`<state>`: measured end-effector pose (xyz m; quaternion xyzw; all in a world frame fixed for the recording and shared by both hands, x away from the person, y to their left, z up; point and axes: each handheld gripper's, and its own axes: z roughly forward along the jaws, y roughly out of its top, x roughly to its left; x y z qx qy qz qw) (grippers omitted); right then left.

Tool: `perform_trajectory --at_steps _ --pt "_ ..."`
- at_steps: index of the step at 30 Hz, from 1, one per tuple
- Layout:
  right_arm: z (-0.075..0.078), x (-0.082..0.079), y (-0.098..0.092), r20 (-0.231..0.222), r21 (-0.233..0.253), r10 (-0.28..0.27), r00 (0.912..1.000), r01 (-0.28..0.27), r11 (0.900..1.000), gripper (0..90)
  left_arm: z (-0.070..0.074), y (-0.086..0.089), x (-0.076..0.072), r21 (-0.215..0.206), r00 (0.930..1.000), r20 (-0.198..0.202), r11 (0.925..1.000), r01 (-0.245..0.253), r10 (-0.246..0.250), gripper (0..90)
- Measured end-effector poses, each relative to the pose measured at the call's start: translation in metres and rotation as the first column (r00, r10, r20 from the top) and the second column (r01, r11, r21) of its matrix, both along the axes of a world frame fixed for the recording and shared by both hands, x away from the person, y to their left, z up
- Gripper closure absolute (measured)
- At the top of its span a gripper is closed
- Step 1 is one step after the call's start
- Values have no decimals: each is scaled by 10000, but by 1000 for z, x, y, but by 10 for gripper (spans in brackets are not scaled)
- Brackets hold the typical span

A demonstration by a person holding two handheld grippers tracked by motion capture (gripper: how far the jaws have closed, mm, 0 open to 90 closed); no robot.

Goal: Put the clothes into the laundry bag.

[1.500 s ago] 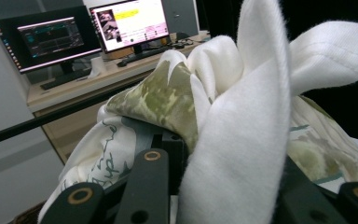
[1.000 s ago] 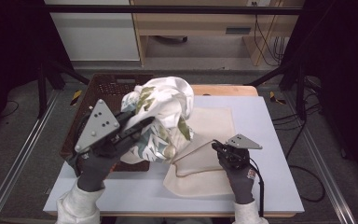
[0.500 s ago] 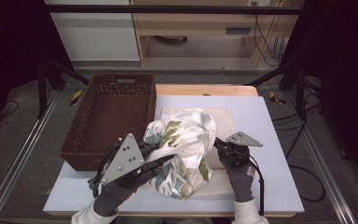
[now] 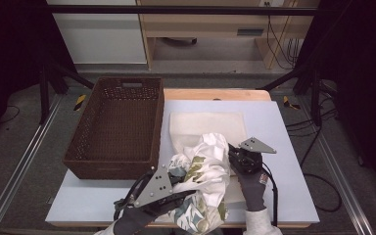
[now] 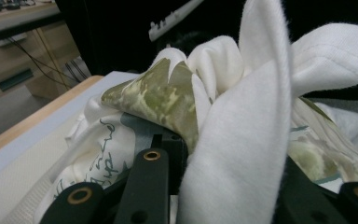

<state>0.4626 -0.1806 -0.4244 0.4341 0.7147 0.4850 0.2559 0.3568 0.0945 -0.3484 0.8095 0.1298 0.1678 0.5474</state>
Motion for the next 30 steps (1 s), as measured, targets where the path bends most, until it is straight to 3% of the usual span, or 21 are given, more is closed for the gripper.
perform_trajectory --at_steps 6,13,16,19,22,25,28,30 --pt "0 0 1 4 -20 87 10000 -87 10000 868 -33 -21 20 862 9977 -362 9948 -541 574 727" --pt "-1 -1 3 -46 19 241 9997 -241 9997 868 -69 -49 40 1900 9898 -976 9782 -838 1038 720" --pt "0 -2 2 -3 79 297 9996 -297 9995 868 -80 -64 41 2442 9893 -639 9632 -1120 1312 710" --pt "2 -4 3 11 98 388 9992 -388 9992 868 -94 -76 48 2720 9831 -706 9515 -1437 1686 674" --pt "0 -5 3 14 37 398 9992 -398 9992 868 -99 -77 53 2262 9800 -1000 9631 -1459 1719 614" --pt "-2 -5 2 -45 81 415 9991 -415 9991 868 -93 -69 50 1876 9768 -1215 9704 -1521 1766 500" --pt "-2 -5 0 -15 27 337 9994 -337 9994 867 -76 -57 40 1429 9772 -727 9717 -1879 1997 346" --pt "-2 -5 0 -24 22 322 9995 -322 9995 868 -64 -49 38 1123 9710 -377 9665 -2306 2361 286"
